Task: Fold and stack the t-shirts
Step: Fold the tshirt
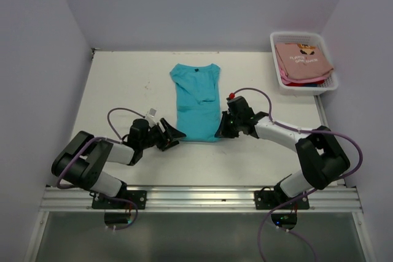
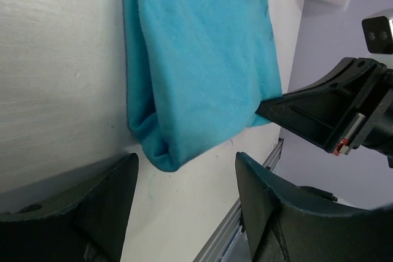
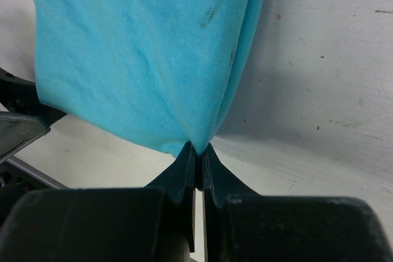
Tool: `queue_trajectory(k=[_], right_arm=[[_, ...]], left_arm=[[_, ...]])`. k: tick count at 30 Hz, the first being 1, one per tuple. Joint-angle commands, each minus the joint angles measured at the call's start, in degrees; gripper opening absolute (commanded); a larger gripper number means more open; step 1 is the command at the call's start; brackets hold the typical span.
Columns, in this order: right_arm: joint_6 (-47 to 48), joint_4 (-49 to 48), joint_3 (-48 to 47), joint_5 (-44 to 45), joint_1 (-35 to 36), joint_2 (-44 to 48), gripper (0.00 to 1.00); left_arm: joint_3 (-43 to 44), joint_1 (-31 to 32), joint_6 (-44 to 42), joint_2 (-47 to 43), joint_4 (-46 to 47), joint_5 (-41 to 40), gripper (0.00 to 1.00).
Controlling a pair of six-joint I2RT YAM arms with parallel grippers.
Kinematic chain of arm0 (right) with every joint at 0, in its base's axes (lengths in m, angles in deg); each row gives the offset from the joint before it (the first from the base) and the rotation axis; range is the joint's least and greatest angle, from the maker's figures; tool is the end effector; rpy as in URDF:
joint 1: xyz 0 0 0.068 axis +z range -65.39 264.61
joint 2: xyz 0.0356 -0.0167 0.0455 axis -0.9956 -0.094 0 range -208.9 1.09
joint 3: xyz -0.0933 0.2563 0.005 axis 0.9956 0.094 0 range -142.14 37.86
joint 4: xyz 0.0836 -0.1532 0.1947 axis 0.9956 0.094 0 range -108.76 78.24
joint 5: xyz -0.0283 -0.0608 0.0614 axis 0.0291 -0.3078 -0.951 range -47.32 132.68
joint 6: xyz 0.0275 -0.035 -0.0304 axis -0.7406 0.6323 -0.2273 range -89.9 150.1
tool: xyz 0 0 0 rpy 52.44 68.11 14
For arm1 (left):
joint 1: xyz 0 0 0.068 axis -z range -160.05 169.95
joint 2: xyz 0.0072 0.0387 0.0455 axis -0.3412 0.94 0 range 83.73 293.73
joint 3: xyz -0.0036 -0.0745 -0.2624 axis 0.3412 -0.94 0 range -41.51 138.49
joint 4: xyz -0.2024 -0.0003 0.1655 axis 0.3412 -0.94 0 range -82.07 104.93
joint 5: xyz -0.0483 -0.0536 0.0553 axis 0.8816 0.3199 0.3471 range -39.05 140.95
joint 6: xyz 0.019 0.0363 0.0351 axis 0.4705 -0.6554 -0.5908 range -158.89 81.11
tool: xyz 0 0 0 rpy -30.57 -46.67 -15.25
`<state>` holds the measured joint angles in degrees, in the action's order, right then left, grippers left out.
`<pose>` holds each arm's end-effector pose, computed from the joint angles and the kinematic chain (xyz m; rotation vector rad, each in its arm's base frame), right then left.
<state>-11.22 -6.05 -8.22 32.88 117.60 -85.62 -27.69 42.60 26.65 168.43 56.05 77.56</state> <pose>0.2441 0.1657 0.1755 0.1169 2.6413 0.7093 0.2009 -0.1011 0.1120 -0.5562 2.2931 -1.3408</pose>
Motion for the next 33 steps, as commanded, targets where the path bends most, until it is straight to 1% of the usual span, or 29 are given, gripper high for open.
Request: queue_trajectory(k=[1,7,12,15,19,21,26,33], right_arm=[[0.7,-0.4,-0.9,0.9,0.1,1.4,0.00],[0.9,-0.3,-0.8,1.1,0.1,1.4,0.00],[1.1,-0.4,-0.5,1.3,0.1,1.4,0.00],[1.2,-0.3,-0.4,1.5,0.2,1.3,0.00],[1.2,-0.4,-0.3,1.5,0.1,1.2,0.00],[1.2,-0.5,-0.3,1.6,0.2,1.2,0.00],[1.2,-0.8,0.1,1.5,0.1,1.0,0.00],[1.1,-0.8,0.2,1.6,0.1,1.0,0.00]], left_arm=[[1.6,0.2,0.1,2.8,4.0,-2.3,0.68],[2.3,0.2,0.4,7.0,6.4,-2.3,0.64],[2.6,0.1,1.0,7.9,7.5,-1.9,0.61],[2.7,0.1,1.0,7.1,7.3,-1.7,0.57],[2.6,0.0,0.6,5.6,5.4,-1.8,0.48],[2.6,0.0,0.6,4.4,4.7,-1.3,0.45],[2.9,-0.1,0.4,1.7,1.8,-1.4,0.44],[4.0,-0.1,0.3,1.6,-0.3,0.5,0.44]])
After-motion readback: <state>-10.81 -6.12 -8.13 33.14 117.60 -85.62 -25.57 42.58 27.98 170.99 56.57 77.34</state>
